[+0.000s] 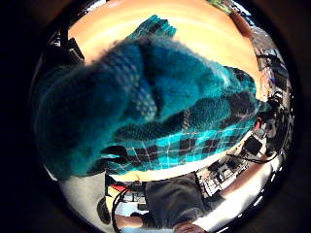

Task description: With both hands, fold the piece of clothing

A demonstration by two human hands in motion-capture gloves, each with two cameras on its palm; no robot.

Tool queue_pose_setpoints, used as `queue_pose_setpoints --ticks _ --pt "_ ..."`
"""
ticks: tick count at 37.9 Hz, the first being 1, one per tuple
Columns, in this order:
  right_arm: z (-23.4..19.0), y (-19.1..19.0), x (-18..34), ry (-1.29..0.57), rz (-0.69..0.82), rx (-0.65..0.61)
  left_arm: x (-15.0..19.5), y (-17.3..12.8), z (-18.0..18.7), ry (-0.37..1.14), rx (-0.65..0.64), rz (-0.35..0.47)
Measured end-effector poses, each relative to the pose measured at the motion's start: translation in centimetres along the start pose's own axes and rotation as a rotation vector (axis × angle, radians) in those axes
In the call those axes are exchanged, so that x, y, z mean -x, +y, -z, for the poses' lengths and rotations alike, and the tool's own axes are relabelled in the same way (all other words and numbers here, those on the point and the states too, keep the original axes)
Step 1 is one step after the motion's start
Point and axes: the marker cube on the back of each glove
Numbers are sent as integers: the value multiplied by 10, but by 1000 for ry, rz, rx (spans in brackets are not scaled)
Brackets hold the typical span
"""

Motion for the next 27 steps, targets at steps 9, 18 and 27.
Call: queue_pose_setpoints --ticks 9,18,27 --pt "20 -2 15 171 35 -201 6 -13 5 -4 -179 -71" --pt "46 0 -10 288 -59 -309 27 9 29 -101 -375 -68" --pt "19 -10 -33 166 13 8 44 40 44 -152 -528 -27"
